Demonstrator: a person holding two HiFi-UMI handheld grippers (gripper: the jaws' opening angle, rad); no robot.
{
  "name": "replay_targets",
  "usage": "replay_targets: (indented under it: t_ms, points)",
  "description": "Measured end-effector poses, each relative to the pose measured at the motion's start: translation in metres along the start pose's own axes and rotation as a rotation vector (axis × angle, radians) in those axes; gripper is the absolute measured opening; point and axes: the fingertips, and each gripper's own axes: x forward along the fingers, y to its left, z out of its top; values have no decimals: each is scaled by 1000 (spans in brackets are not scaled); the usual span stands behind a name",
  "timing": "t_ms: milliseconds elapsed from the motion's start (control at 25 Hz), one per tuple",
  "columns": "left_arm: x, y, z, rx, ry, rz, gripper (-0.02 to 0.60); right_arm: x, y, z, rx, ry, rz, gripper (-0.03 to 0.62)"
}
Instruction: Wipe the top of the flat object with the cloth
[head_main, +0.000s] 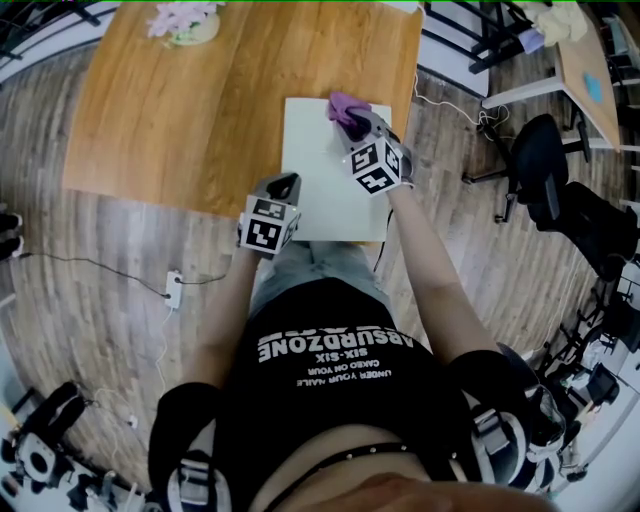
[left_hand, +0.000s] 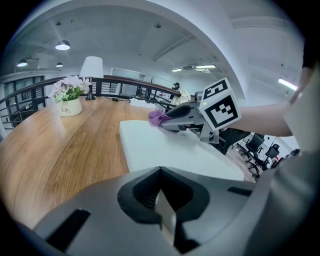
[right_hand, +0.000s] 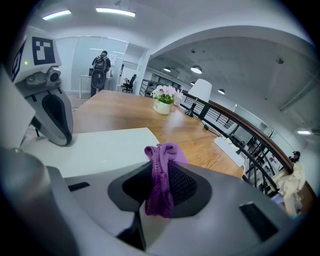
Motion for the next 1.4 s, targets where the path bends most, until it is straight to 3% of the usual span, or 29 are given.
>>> replay_targets:
  t_ms: [1400]
  points:
    - [-1,-1,-3,54,-11,69,15,-23,31,-6,19,-24,62,100]
